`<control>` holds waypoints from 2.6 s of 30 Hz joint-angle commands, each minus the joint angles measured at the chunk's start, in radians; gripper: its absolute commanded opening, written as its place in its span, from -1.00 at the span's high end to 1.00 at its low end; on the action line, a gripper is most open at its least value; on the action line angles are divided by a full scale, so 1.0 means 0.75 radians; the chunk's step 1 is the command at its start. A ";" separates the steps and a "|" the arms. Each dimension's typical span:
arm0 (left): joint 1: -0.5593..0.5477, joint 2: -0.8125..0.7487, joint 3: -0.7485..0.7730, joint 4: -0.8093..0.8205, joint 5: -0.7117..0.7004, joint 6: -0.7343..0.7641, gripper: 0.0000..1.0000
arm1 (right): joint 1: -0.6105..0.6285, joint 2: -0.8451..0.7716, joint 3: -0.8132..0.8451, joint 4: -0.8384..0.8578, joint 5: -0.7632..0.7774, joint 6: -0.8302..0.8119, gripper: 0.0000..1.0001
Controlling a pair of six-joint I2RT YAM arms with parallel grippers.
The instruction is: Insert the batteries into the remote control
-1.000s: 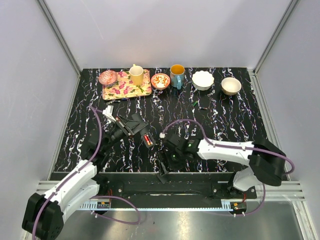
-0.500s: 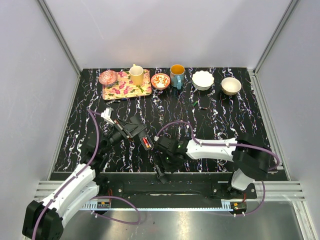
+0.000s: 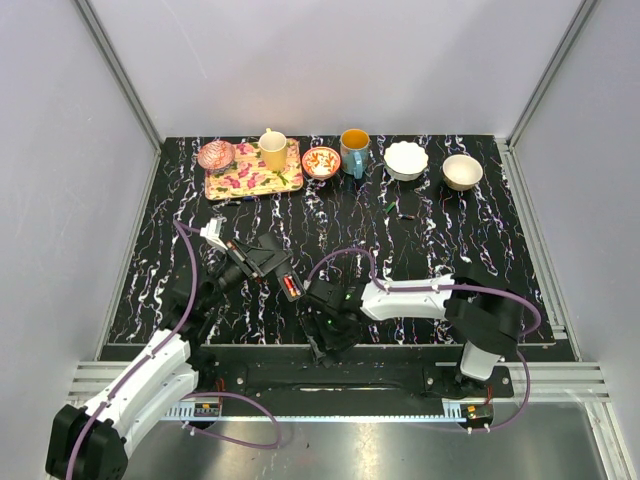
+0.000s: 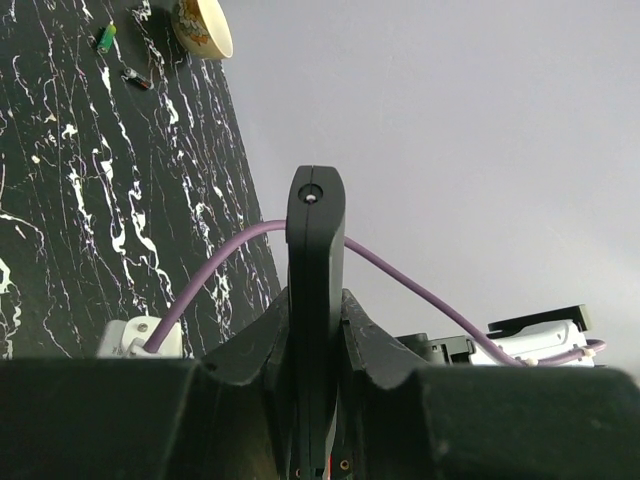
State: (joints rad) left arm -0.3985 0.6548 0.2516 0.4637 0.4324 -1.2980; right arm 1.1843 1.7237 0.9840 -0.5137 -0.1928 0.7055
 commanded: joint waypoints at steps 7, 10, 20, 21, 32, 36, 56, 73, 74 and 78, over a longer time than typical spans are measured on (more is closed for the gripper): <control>0.002 -0.024 -0.008 0.046 -0.012 0.013 1.00 | 0.026 0.064 0.077 0.047 0.003 0.014 -0.47; 0.002 -0.028 -0.010 0.040 -0.010 0.013 1.00 | 0.027 0.078 0.081 0.051 0.014 0.021 -0.40; 0.004 -0.032 -0.012 0.034 -0.014 0.017 1.00 | 0.027 0.007 0.083 0.033 0.075 0.039 0.15; 0.004 -0.030 -0.010 0.036 -0.014 0.017 1.00 | 0.027 -0.005 0.083 0.014 0.085 0.039 0.17; 0.002 -0.022 -0.002 0.044 -0.016 0.021 1.00 | -0.026 -0.263 0.081 -0.121 0.247 0.035 0.27; 0.004 -0.014 -0.004 0.051 -0.024 0.025 1.00 | -0.273 -0.384 0.018 -0.117 0.249 0.051 0.29; 0.002 0.029 -0.008 0.120 -0.055 0.047 1.00 | -0.785 -0.245 -0.091 0.098 0.623 1.190 0.32; 0.002 0.019 -0.061 0.151 -0.035 0.047 1.00 | -0.773 -0.138 0.246 0.039 0.358 0.514 -0.57; 0.002 0.015 -0.061 0.139 -0.035 0.053 1.00 | -0.775 -0.130 0.273 0.024 0.303 0.374 -0.54; 0.002 0.004 -0.072 0.120 -0.018 0.074 1.00 | -0.775 -0.122 0.300 -0.151 0.290 -0.205 -0.64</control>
State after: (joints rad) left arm -0.3939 0.6785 0.2024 0.5140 0.4099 -1.2675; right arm 0.5983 1.6272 1.1721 -0.5083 0.0765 1.0504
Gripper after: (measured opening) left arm 0.220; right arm 0.790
